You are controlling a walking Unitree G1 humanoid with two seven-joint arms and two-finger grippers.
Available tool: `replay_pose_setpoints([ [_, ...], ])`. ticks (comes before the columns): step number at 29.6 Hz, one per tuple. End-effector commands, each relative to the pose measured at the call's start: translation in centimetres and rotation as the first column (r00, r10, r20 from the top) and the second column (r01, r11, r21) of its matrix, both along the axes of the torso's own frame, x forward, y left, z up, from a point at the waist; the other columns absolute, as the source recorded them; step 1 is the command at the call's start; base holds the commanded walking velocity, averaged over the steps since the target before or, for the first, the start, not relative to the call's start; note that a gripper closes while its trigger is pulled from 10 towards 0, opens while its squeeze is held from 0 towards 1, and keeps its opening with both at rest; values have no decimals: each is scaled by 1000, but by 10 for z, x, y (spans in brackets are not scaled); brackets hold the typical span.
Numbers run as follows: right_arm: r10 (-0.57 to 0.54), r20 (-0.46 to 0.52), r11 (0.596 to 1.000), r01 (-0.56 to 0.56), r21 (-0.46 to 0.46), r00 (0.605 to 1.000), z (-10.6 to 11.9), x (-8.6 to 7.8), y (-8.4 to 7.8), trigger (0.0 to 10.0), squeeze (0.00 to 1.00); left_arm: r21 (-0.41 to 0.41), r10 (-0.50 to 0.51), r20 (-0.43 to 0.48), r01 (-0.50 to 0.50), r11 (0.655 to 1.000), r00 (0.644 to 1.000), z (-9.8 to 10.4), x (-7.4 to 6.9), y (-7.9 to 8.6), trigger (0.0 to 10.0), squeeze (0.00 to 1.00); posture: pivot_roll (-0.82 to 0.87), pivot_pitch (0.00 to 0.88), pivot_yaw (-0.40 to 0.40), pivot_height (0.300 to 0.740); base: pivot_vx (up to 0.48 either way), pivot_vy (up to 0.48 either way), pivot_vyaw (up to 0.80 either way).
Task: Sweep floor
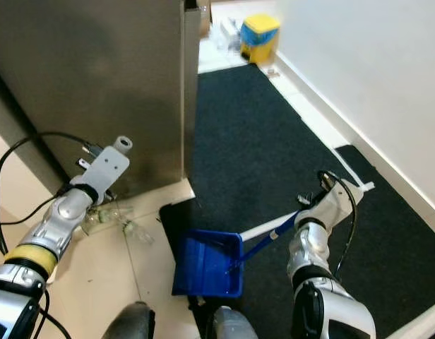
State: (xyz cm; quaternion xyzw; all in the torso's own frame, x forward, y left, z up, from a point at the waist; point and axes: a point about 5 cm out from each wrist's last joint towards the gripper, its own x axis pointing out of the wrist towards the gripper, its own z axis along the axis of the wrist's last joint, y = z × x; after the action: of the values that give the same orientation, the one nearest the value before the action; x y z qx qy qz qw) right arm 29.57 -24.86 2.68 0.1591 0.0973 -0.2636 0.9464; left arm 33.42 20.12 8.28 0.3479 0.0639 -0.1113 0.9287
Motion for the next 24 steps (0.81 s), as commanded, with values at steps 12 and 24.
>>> replay_pose_setpoints([
  [12,-32,58,999,33,-11,998,13,8,-4,10000,0,-98,-162,79,170,981,984,17,3,-24,10000,0,148,34,-52,740,0,0,0],
  [24,-52,60,999,52,-12,997,14,8,-4,10000,0,-21,-272,16,273,962,962,8,6,-41,10000,0,124,67,-55,740,0,0,0],
])
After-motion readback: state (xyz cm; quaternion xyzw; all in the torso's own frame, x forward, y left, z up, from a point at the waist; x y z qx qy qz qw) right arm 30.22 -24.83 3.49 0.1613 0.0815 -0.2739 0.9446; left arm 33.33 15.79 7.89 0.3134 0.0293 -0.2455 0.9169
